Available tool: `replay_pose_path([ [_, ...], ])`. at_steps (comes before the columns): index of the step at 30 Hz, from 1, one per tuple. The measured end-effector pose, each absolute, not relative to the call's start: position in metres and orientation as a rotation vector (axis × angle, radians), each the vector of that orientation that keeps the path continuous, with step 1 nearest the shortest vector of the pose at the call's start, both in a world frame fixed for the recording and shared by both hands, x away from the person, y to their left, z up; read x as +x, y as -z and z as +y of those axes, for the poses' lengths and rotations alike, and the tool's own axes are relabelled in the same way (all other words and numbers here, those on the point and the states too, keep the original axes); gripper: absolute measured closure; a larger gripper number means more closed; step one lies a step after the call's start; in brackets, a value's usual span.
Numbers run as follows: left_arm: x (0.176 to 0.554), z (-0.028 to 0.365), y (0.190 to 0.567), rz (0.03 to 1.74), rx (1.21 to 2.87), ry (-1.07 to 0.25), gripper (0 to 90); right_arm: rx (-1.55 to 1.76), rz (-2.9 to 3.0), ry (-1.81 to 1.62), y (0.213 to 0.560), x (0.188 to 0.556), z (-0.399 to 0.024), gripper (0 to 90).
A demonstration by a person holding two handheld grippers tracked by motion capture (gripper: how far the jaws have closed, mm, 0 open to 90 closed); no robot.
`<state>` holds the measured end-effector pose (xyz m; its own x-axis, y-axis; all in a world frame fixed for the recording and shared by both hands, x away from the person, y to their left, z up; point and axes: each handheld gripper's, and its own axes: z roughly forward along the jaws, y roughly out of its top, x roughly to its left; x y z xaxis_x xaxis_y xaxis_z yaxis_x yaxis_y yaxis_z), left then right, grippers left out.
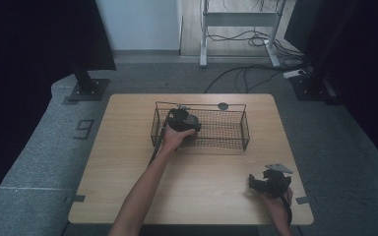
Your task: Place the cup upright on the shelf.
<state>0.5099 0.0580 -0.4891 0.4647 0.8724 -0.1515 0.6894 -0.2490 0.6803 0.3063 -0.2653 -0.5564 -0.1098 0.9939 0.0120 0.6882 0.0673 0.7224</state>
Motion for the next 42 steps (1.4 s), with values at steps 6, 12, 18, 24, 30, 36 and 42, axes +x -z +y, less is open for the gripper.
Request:
replay_pose_path([
  [6,0.511,0.058,0.490,1.312,2.031,-0.326,13.3,1.668,1.851,-0.806,0.557,0.306,-0.265,3.2],
  [12,0.510,0.059,0.488,1.329,2.024,-0.335,9.9,1.668,1.852,-0.806,0.557,0.306,-0.265,3.3],
  [18,0.505,0.064,0.481,1.309,1.977,-0.369,3.0,1.668,1.854,-0.804,0.556,0.306,-0.265,3.3],
  [24,0.496,0.067,0.471,1.257,1.932,-0.384,1.8,1.668,1.853,-0.804,0.556,0.306,-0.265,3.3],
  [30,0.487,0.071,0.462,1.233,1.894,-0.376,1.2,1.668,1.853,-0.804,0.556,0.306,-0.265,3.3],
  [36,0.481,0.081,0.456,1.217,1.868,-0.361,1.3,1.668,1.853,-0.804,0.556,0.306,-0.265,3.3],
  [42,0.472,0.093,0.452,1.203,1.853,-0.328,1.4,1.669,1.853,-0.804,0.556,0.306,-0.265,3.3],
])
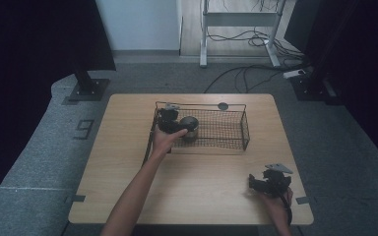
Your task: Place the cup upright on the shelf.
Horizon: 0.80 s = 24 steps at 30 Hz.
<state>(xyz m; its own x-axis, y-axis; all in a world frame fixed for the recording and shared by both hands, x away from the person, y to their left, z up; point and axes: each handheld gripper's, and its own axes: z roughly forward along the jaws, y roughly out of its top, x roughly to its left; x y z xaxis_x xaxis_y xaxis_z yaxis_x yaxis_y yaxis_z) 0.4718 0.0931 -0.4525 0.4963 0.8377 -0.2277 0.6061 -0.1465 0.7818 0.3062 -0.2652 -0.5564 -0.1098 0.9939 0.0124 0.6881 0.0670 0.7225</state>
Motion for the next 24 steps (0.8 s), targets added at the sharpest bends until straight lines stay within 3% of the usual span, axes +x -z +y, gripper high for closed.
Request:
replay_pose_path([
  [24,0.382,0.155,0.451,1.094,1.864,-0.311,1.8,1.672,1.852,-0.803,0.556,0.306,-0.265,3.5],
])
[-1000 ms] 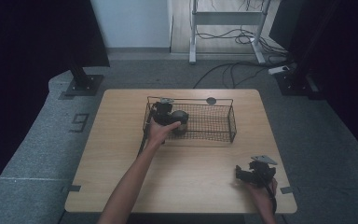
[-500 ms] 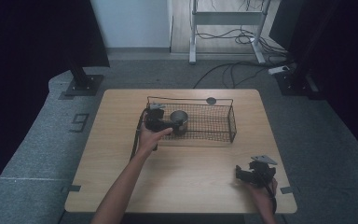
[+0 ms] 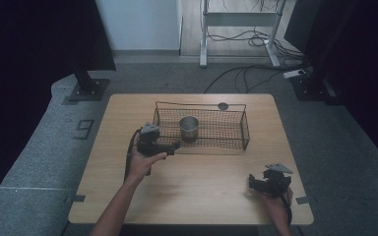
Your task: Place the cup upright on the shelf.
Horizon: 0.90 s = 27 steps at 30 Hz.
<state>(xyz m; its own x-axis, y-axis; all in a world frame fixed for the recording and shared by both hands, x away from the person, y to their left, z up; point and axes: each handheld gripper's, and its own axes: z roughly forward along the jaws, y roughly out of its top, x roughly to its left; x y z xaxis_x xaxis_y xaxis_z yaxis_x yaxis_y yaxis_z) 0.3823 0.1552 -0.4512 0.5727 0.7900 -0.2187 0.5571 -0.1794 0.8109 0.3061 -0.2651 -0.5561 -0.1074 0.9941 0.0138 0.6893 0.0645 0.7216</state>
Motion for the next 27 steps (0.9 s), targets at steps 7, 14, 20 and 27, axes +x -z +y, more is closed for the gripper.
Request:
replay_pose_path([
  [7,0.351,0.175,0.459,1.087,1.847,-0.323,2.6,1.672,1.852,-0.803,0.556,0.306,-0.265,3.6],
  [14,0.326,0.194,0.480,1.103,1.860,-0.309,3.1,1.672,1.851,-0.803,0.556,0.306,-0.265,3.6],
  [20,0.307,0.206,0.502,1.130,1.861,-0.295,4.2,1.672,1.851,-0.803,0.556,0.306,-0.265,3.6],
  [27,0.298,0.213,0.519,1.156,1.873,-0.279,5.1,1.672,1.849,-0.801,0.556,0.306,-0.265,4.0],
])
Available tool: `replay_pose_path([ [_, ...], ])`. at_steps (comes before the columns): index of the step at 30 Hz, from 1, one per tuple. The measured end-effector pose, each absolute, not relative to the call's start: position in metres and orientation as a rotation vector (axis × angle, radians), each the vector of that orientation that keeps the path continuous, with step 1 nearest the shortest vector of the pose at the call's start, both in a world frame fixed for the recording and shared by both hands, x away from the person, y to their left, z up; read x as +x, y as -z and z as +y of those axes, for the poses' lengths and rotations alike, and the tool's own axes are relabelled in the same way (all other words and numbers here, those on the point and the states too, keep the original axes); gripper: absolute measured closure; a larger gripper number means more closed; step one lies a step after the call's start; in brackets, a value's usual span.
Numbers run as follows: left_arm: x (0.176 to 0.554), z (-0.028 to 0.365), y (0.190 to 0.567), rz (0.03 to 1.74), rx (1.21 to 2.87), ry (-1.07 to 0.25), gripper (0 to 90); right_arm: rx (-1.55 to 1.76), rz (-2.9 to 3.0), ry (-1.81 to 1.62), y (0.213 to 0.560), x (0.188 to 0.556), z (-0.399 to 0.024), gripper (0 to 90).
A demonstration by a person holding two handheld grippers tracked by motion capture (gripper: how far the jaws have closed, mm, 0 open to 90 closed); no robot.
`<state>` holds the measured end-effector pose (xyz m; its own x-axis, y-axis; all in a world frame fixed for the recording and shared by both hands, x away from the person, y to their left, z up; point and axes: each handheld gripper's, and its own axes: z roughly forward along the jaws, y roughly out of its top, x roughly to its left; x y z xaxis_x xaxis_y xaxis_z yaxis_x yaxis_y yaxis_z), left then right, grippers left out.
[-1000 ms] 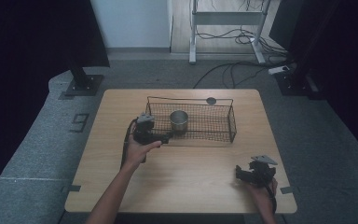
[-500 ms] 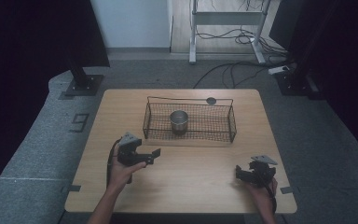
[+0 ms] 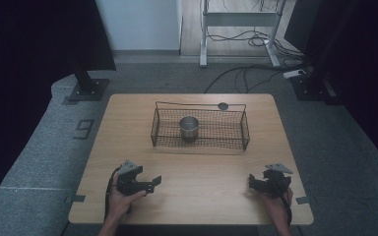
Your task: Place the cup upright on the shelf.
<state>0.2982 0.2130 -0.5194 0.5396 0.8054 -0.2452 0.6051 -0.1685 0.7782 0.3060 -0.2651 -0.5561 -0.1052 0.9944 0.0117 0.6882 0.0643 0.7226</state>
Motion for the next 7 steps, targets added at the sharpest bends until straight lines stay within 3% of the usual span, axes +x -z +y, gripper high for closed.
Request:
replay_pose_path([
  [7,0.2982,0.2085,0.5215,1.158,1.850,-0.264,6.2,1.671,1.849,-0.803,0.5561,0.3060,-0.2652,4.1],
])
